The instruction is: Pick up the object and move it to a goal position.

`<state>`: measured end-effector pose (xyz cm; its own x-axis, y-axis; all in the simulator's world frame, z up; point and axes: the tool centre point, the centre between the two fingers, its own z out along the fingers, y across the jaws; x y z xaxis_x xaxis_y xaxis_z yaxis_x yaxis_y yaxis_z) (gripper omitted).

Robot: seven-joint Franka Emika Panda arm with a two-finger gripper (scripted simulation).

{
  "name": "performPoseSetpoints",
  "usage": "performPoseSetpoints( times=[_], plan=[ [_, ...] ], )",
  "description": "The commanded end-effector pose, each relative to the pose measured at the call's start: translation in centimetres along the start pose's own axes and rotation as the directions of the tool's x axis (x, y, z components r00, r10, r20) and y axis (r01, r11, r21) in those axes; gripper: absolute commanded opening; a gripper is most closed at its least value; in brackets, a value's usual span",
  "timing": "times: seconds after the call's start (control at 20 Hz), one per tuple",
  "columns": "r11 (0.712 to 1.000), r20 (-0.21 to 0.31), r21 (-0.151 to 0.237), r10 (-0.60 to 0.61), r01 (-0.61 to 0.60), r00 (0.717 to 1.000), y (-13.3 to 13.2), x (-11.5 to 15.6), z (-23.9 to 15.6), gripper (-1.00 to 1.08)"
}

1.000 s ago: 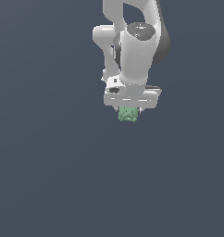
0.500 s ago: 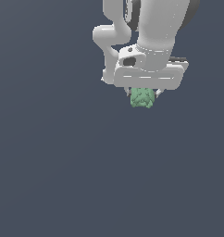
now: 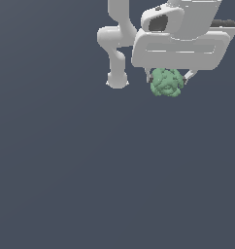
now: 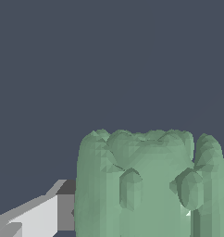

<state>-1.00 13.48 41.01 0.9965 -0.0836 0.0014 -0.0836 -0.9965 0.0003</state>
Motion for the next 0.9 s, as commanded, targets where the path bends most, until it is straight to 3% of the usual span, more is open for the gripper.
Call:
performPoseSetpoints(
  times=[0.0, 0.85],
  plan=[
    [1.0, 0.001, 0.0, 0.0, 0.0, 1.0, -0.6, 0.2, -1.5, -1.0],
    [1.0, 0.001, 0.0, 0.0, 0.0, 1.0, -2.0, 1.1, -5.1, -1.0]
  ],
)
